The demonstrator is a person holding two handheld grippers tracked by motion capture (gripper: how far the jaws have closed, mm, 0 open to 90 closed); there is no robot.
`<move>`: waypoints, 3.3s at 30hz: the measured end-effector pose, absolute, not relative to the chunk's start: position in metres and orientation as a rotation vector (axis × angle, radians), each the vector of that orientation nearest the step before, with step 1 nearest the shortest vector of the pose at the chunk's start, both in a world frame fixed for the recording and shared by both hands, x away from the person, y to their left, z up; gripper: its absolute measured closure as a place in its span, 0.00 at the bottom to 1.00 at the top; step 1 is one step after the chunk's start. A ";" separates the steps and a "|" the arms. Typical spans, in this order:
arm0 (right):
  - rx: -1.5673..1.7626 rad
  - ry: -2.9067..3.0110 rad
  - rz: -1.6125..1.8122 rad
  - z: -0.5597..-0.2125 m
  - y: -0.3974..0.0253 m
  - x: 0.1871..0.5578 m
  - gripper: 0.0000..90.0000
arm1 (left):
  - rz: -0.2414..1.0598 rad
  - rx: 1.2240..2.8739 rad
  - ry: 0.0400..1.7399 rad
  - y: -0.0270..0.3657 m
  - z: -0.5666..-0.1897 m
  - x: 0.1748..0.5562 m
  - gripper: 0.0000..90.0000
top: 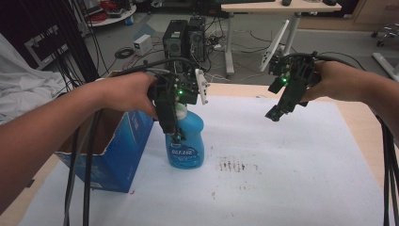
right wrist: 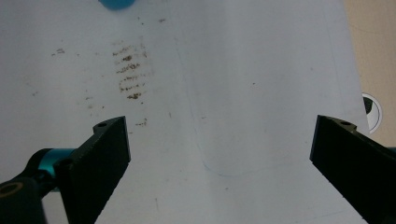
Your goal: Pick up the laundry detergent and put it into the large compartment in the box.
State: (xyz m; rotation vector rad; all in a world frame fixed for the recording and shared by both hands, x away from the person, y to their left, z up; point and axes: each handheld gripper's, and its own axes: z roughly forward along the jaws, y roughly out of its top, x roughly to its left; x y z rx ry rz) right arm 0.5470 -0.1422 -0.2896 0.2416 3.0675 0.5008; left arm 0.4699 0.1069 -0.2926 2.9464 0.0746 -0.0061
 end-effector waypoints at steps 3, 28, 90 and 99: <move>0.244 3.067 0.501 -0.290 -0.142 0.547 0.04 | 0.006 2.942 0.070 0.107 -0.293 0.469 0.41; 0.239 3.049 0.523 -0.282 -0.146 0.539 0.04 | 0.093 2.908 0.371 0.117 -0.207 0.448 0.42; 0.209 3.047 0.549 -0.280 -0.145 0.530 0.04 | 0.235 2.759 1.024 0.257 -0.130 0.411 0.42; 0.219 3.056 0.540 -0.285 -0.145 0.531 0.04 | 0.229 2.802 0.978 0.262 -0.156 0.412 0.42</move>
